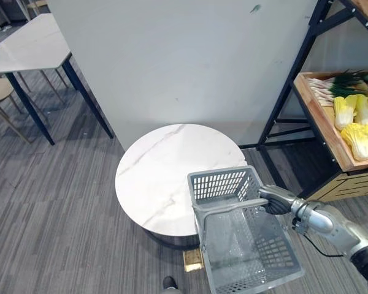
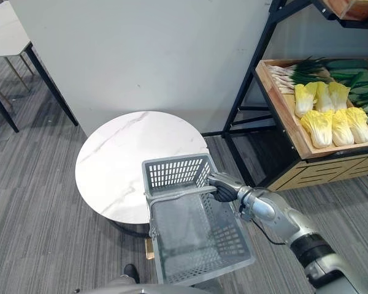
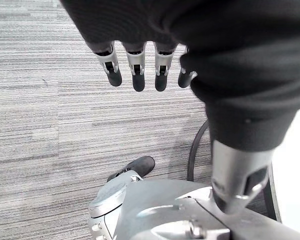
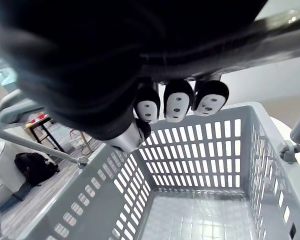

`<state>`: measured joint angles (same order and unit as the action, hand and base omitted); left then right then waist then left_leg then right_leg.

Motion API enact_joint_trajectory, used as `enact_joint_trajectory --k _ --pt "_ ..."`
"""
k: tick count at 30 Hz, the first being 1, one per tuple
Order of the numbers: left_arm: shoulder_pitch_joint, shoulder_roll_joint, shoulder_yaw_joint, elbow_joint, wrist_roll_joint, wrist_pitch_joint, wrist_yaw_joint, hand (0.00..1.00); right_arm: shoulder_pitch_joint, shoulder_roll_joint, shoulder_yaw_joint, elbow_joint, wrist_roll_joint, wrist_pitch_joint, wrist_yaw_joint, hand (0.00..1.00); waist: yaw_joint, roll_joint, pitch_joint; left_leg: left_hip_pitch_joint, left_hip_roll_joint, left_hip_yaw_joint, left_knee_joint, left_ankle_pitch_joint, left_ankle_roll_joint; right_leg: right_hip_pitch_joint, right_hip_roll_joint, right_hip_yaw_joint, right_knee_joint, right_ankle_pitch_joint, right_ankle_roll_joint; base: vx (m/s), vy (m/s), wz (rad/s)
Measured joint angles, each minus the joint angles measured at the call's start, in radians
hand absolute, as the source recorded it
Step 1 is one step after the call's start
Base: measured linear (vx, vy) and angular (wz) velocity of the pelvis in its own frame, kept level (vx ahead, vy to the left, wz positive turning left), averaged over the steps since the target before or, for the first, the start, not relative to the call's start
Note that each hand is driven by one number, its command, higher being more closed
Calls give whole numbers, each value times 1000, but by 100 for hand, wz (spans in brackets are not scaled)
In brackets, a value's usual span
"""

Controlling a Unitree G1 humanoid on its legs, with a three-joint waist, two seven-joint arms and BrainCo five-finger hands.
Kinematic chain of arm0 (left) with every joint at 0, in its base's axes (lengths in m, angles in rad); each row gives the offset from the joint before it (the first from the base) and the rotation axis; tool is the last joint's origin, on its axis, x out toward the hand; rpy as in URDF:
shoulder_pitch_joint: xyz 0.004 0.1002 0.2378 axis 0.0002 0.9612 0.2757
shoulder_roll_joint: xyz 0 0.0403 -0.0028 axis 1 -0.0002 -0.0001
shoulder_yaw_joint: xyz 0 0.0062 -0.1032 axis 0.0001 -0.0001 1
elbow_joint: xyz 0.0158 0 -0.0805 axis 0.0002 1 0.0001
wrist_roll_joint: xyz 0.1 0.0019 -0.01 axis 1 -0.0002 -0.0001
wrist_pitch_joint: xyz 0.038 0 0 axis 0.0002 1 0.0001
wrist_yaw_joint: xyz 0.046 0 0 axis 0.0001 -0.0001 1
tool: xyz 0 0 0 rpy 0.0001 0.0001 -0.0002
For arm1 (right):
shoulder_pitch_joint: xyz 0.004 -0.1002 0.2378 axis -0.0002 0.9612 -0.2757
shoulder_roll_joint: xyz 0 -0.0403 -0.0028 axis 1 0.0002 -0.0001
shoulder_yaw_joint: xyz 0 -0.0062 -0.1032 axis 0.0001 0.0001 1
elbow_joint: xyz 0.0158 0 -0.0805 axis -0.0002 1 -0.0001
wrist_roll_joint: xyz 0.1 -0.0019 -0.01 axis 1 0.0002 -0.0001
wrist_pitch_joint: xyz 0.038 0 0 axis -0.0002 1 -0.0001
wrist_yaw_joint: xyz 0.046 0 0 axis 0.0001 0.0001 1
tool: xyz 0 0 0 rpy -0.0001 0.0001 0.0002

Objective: Pick vegetable in the basket

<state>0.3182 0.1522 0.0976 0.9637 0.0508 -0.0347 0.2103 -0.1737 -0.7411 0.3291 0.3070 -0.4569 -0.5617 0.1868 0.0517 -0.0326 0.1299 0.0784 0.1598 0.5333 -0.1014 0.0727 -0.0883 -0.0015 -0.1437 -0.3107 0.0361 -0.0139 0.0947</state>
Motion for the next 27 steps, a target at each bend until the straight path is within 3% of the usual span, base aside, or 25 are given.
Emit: enact_joint_trajectory --k 2,6,9,11,12,13,14,15,16,17,18,19,20,21,22,23,24,25,27 --pt "0 -6 0 5 -2 -1 0 0 13 19 -42 0 0 13 -1 100 0 1 -1 7 -7 14 5 -8 2 -8 -7 18 15 -6 3 78 46 -20" --pt "-8 -7 -14 14 9 -8 5 0 94 61 -160 -18 -8 52 -37 100 -29 -8 2 31 -35 31 6 -24 18 -55 -60 35 149 -44 21 118 59 -14" --pt "-25 17 -29 12 29 3 -1 0 150 97 -211 -29 -45 66 -78 100 -45 -18 8 27 -23 61 78 -75 24 -90 -66 52 228 -12 40 93 58 -29" --pt "-36 25 -17 10 57 1 -13 0 172 113 -211 -78 -60 74 -91 100 -48 -25 13 11 14 128 178 -134 51 -141 -47 34 247 87 -10 -30 115 -105" --pt "-38 25 -11 12 76 1 -22 0 164 115 -211 -101 -66 70 -100 100 -43 7 8 -2 55 186 201 -155 81 -124 -1 20 136 193 -48 -92 100 -146" --pt "-39 17 -8 14 77 -1 -24 0 150 114 -208 -112 -66 64 -108 100 -33 18 17 3 81 231 199 -175 82 -123 8 -7 125 196 -71 -127 103 -160" --pt "-49 20 3 11 78 -7 -24 0 124 130 -198 -118 -66 54 -121 100 -40 3 39 17 83 293 225 -190 86 -159 -52 -113 367 42 -152 -80 65 -118" --pt "-54 22 5 14 73 -4 -21 0 118 135 -193 -117 -66 50 -126 100 -48 0 41 16 89 313 250 -205 89 -160 -83 -159 462 0 -153 -53 76 -133" --pt "-56 26 9 12 49 0 -17 0 95 135 -168 -114 -66 35 -140 100 -46 -7 39 16 116 364 320 -249 97 -138 -131 -225 585 -14 -178 -8 37 -150" --pt "-58 30 16 13 31 0 -17 0 49 135 -136 -113 -66 24 -148 100 -42 -22 36 14 146 425 396 -296 101 -131 -148 -271 587 -8 -180 -38 20 -165" --pt "-64 35 28 15 31 0 -18 0 24 135 -121 -110 -66 24 -154 100 -40 -17 41 12 148 444 426 -313 94 -136 -128 -296 554 1 -200 -84 9 -161" --pt "-77 22 40 26 31 0 -18 0 4 139 -111 -99 -67 20 -155 100 -30 0 39 7 153 460 401 -310 98 -115 -69 -283 437 6 -209 -172 -12 -140" --pt "-87 -1 59 30 31 -6 -18 0 -12 136 -90 -94 -67 19 -157 100 -20 9 37 21 156 536 377 -283 92 -83 -73 -321 437 -65 -209 -155 -15 -158" --pt "-86 -5 59 31 31 -14 -16 0 -24 141 -63 -89 -67 20 -157 100 -16 -6 34 35 141 591 381 -284 94 -41 -106 -357 456 -119 -166 -136 -29 -135" --pt "-87 -2 65 31 31 -17 -15 0 -29 145 -48 -87 -67 21 -156 100 -9 -6 32 37 140 618 389 -286 96 -20 -115 -370 444 -131 -151 -74 -64 -138" --pt "-90 7 67 32 33 -18 -16 0 -46 156 -19 -85 -67 28 -154 100 4 -27 27 39 141 656 403 -286 96 17 -119 -379 377 -139 -127 -95 -141 -129" --pt "-91 9 70 31 33 -21 -14 0 -59 165 1 -85 -67 33 -152 100 7 -35 33 40 154 682 428 -286 96 29 -101 -374 305 -144 -94 -93 -184 -117" --pt "-92 7 73 31 33 -22 -11 0 -59 170 6 -85 -67 34 -150 100 7 -33 34 41 165 692 445 -286 96 36 -86 -378 271 -144 -87 -90 -223 -103" --pt "-96 0 96 35 34 -21 -1 0 -59 170 34 -85 -63 41 -140 100 10 -13 38 46 215 674 498 -283 91 62 -15 -329 159 -124 -59 -139 -232 -94"
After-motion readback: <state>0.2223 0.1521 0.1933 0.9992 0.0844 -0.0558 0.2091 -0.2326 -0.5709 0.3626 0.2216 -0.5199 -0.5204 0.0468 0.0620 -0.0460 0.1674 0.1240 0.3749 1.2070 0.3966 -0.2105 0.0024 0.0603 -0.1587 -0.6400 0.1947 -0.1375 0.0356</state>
